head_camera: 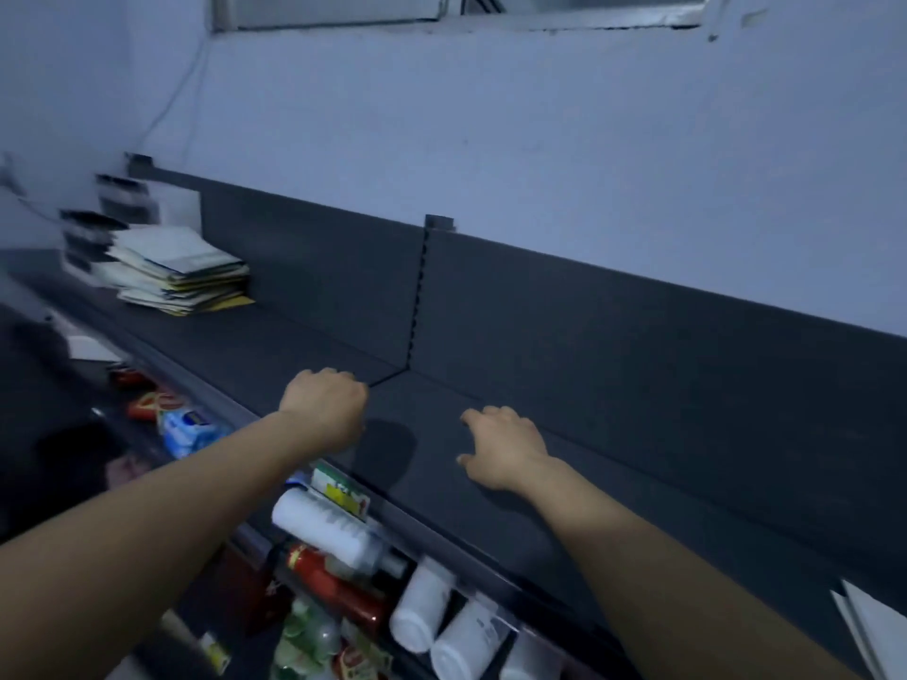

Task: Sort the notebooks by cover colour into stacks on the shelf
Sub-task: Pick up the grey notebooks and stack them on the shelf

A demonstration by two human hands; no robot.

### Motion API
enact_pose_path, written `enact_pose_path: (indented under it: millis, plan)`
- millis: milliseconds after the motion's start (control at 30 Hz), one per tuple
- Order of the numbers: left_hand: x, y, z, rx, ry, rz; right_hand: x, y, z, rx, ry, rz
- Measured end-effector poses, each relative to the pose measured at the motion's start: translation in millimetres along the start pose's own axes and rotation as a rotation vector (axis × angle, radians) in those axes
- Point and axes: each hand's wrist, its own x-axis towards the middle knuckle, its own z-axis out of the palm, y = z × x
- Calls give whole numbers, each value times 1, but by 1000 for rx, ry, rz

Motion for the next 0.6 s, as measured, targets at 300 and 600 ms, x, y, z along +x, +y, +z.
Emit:
enact_pose_path:
  millis: [300, 600]
  plan:
    - [11, -157, 39, 42, -7, -94, 108, -136, -3, 0, -17, -112]
    - [41, -264, 82, 55, -24, -170, 201, -230, 0, 4, -25, -193]
